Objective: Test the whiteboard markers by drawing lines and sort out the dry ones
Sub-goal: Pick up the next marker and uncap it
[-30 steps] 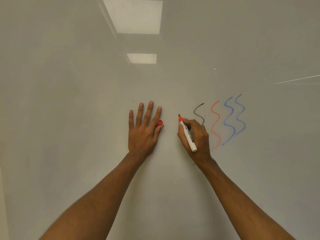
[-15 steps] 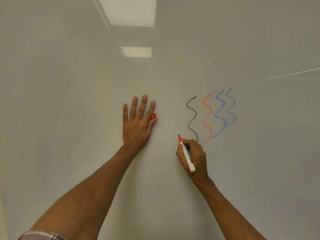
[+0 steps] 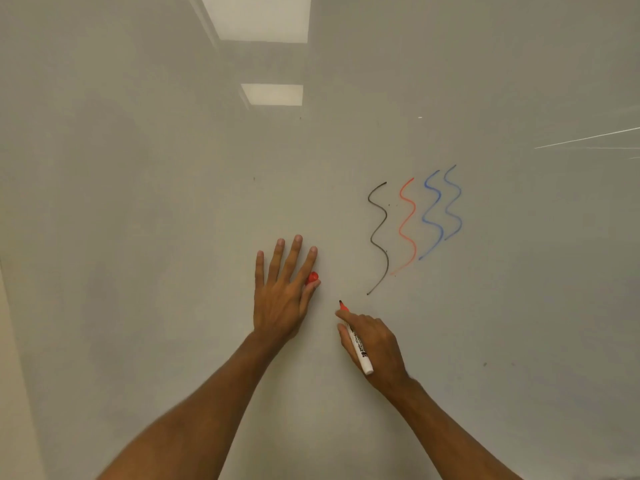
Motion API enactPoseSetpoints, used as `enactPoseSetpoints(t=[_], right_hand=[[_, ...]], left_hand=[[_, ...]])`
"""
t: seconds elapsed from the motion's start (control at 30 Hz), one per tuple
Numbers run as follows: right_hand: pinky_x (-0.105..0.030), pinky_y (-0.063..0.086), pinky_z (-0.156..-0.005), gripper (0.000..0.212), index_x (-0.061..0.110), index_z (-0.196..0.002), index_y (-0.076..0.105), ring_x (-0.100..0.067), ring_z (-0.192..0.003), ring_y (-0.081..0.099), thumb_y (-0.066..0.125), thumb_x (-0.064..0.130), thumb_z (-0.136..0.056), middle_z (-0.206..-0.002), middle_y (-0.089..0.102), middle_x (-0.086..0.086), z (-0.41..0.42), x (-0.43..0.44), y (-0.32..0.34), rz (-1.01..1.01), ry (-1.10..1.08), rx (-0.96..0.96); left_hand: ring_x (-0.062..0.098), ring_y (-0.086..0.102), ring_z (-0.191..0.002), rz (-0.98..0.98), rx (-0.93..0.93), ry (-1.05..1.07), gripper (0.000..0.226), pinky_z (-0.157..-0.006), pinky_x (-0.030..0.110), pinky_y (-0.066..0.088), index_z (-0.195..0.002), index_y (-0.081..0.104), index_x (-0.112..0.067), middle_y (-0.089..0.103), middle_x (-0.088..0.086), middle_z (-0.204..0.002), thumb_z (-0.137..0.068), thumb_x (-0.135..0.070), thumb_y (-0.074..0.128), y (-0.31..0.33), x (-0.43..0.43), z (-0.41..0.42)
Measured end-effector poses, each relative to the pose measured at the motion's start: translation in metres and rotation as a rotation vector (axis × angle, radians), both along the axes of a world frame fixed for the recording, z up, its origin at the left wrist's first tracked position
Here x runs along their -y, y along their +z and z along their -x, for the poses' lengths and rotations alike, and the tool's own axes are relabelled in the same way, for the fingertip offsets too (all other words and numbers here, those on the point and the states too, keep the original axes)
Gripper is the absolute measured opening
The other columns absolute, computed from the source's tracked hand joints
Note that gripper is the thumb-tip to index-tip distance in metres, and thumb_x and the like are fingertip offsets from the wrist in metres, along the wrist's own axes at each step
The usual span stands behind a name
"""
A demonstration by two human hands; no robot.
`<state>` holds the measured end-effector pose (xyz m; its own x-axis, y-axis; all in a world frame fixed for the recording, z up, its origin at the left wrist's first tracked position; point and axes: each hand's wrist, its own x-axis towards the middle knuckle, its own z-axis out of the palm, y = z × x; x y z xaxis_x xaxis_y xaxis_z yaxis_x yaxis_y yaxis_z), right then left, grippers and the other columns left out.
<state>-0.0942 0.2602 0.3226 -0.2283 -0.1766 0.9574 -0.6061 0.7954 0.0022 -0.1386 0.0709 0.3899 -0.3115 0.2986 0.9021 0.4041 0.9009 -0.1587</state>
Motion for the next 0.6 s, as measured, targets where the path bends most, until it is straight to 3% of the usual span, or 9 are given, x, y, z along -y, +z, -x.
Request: enactPoseSetpoints(t=[0.1, 0.17, 0.33, 0.43, 0.6], right_hand=[[-0.020, 0.042, -0.065, 0.023, 0.021, -0.114, 0.054, -0.014, -0.073, 0.059, 0.058, 0.028, -0.092, -0.087, 0.065, 0.000, -0.004, -0.004, -0.010, -0.126, -0.042, 0.023], [-0.023, 0.045, -0.066, 0.040, 0.019, -0.119, 0.054, -0.017, -0.079, 0.060, 0.069, 0.014, -0.082, -0.097, 0.065, -0.003, -0.007, -0.009, -0.022, -0.179, -0.047, 0.062], [-0.011, 0.040, -0.071, 0.043, 0.018, -0.129, 0.056, -0.011, -0.089, 0.058, 0.043, 0.015, -0.089, -0.112, 0.061, -0.001, -0.022, -0.018, -0.050, -0.201, -0.007, 0.248], [-0.001, 0.037, -0.070, 0.038, 0.020, -0.125, 0.059, -0.003, -0.084, 0.056, 0.042, 0.019, -0.091, -0.115, 0.055, 0.005, -0.030, -0.017, -0.071, -0.085, 0.076, 0.385], [-0.010, 0.046, -0.069, 0.020, 0.021, -0.113, 0.058, -0.008, -0.079, 0.061, 0.048, 0.019, -0.095, -0.110, 0.056, 0.004, -0.030, -0.026, -0.106, -0.053, 0.095, 0.481]], left_hand=[[0.031, 0.012, -0.150, 0.012, 0.054, -0.001, 0.058, -0.117, 0.058, 0.013, -0.154, 0.025, -0.022, 0.015, 0.007, -0.163, -0.104, -0.050, 0.018, -0.040, -0.001, -0.008], [0.031, 0.013, -0.149, 0.016, 0.098, 0.000, 0.058, -0.117, 0.059, 0.014, -0.154, 0.026, -0.022, 0.015, 0.007, -0.162, -0.104, -0.050, 0.018, -0.066, -0.002, -0.016], [0.031, 0.014, -0.149, 0.047, 0.191, 0.020, 0.058, -0.117, 0.057, 0.015, -0.154, 0.025, -0.023, 0.015, 0.007, -0.163, -0.103, -0.051, 0.019, -0.115, 0.001, -0.026], [0.031, 0.014, -0.149, 0.070, 0.244, 0.015, 0.057, -0.115, 0.057, 0.018, -0.154, 0.023, -0.023, 0.015, 0.006, -0.163, -0.104, -0.050, 0.020, -0.136, 0.002, -0.029], [0.032, 0.016, -0.149, 0.133, 0.296, 0.006, 0.058, -0.113, 0.057, 0.021, -0.154, 0.023, -0.022, 0.017, 0.007, -0.162, -0.103, -0.048, 0.025, -0.169, 0.003, -0.034]])
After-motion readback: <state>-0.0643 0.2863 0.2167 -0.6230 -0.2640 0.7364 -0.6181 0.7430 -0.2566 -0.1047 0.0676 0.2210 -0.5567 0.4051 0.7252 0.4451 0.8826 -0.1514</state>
